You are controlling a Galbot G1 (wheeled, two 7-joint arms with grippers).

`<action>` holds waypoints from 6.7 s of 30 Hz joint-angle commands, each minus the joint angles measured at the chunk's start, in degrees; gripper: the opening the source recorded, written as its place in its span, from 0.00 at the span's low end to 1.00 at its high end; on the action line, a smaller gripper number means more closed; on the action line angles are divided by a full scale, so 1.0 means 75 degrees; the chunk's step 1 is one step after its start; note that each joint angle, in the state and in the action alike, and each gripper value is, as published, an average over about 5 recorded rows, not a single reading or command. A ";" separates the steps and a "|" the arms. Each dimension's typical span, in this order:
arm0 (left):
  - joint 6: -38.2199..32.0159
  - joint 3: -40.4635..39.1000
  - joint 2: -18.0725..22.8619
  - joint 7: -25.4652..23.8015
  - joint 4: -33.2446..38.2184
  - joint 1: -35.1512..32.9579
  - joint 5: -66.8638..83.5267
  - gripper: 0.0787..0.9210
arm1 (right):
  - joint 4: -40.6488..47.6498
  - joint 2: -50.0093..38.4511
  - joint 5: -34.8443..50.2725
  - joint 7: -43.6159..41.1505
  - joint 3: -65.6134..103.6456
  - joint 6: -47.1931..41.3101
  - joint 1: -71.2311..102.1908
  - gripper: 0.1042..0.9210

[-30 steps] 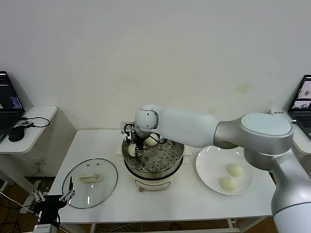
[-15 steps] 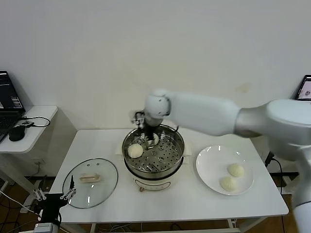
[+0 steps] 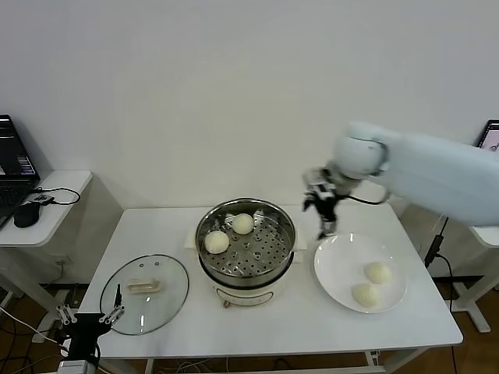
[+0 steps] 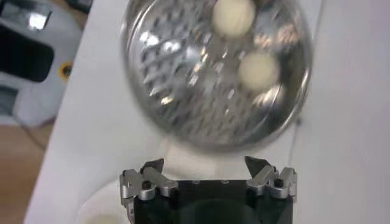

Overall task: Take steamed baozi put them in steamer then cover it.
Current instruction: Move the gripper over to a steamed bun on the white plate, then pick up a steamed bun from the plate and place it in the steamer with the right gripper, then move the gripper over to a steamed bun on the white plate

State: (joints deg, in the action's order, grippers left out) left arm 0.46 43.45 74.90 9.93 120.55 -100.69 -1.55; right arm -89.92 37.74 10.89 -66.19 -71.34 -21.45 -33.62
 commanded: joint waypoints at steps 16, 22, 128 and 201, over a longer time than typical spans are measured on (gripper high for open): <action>0.0076 0.0018 0.0124 -0.0004 -0.0041 -0.0130 -0.0217 0.88 | 0.0500 -0.1560 -0.2909 0.0014 0.3832 0.1161 0.5602 0.88; 0.0075 0.0053 0.0140 -0.0012 -0.0074 -0.0158 -0.0228 0.88 | 0.0820 -0.1168 -0.3068 0.0149 0.3935 0.1116 0.5859 0.88; 0.0013 0.0486 0.0208 0.0132 -0.0107 -0.0040 -0.0088 0.88 | 0.1345 0.4437 -0.1239 0.0680 -0.0319 0.3282 0.0968 0.68; 0.0153 0.0286 0.0044 0.0066 -0.0036 -0.0041 -0.0328 0.88 | 0.3146 0.0081 -0.3939 0.0027 0.5696 0.1661 0.6240 0.88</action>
State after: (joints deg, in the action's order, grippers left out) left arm 1.58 45.61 75.23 10.42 120.27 -100.95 -3.96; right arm -73.03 34.55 -14.42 -65.43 -33.83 -11.12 6.97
